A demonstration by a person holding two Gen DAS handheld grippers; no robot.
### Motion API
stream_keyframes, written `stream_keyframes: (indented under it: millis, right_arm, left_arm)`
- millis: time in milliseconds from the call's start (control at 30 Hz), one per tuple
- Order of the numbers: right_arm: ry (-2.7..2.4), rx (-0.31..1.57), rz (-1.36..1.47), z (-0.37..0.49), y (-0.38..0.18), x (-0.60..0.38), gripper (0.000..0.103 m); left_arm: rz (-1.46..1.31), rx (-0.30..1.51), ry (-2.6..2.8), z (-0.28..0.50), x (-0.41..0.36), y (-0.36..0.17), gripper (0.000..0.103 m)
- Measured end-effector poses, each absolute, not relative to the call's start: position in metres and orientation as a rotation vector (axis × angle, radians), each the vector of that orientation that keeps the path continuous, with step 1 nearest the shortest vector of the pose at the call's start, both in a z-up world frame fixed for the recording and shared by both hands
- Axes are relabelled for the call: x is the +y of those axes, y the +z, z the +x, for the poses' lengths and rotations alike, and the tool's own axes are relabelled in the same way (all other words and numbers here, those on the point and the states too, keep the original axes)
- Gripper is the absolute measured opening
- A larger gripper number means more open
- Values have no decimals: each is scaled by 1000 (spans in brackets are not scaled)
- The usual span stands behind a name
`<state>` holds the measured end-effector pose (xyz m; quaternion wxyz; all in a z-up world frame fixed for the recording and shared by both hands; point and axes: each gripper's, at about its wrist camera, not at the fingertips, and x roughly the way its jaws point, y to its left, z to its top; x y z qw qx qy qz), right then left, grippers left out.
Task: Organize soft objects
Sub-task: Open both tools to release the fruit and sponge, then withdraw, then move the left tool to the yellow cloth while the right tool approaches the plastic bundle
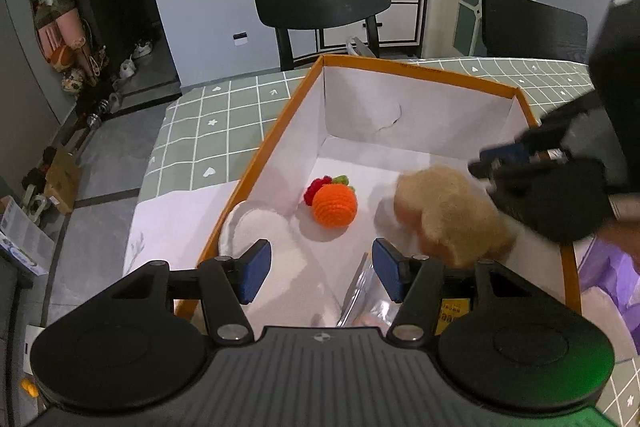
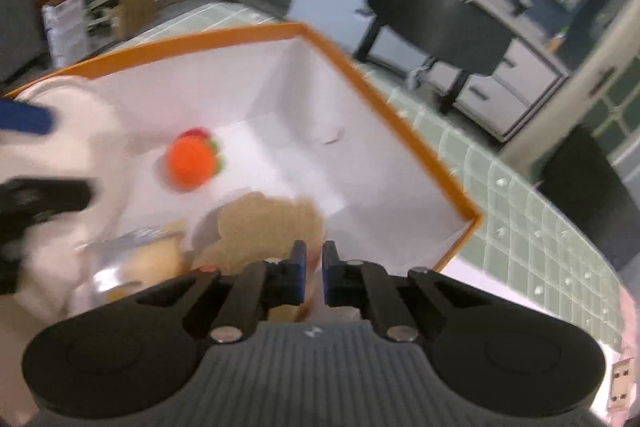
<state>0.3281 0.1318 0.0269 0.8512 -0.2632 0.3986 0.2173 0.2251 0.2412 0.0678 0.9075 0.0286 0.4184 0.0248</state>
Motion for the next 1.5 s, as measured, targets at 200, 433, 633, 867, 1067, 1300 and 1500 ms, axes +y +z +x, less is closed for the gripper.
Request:
stream_keyframes:
  millis: [200, 433, 633, 867, 1067, 1300, 1500]
  right_arm:
    - [462, 800, -456, 326, 37, 119, 11]
    - [524, 824, -405, 313, 43, 108, 26]
    - [575, 809, -377, 292, 57, 95, 27]
    - [685, 739, -325, 243, 88, 66, 34]
    - [795, 693, -279, 186, 101, 29, 36]
    - [866, 687, -232, 111, 79, -29, 42]
    - [800, 647, -183, 61, 49, -91, 45]
  left_arm:
    - [37, 855, 49, 220, 245, 70, 69]
    - [58, 852, 24, 216, 229, 71, 69]
    - [86, 839, 12, 197, 217, 78, 69]
    - [85, 755, -26, 142, 207, 98, 73]
    - [21, 678, -68, 87, 203, 97, 76]
    - [-22, 663, -142, 45, 168, 69, 79]
    - [-24, 693, -186, 31, 121, 24, 77]
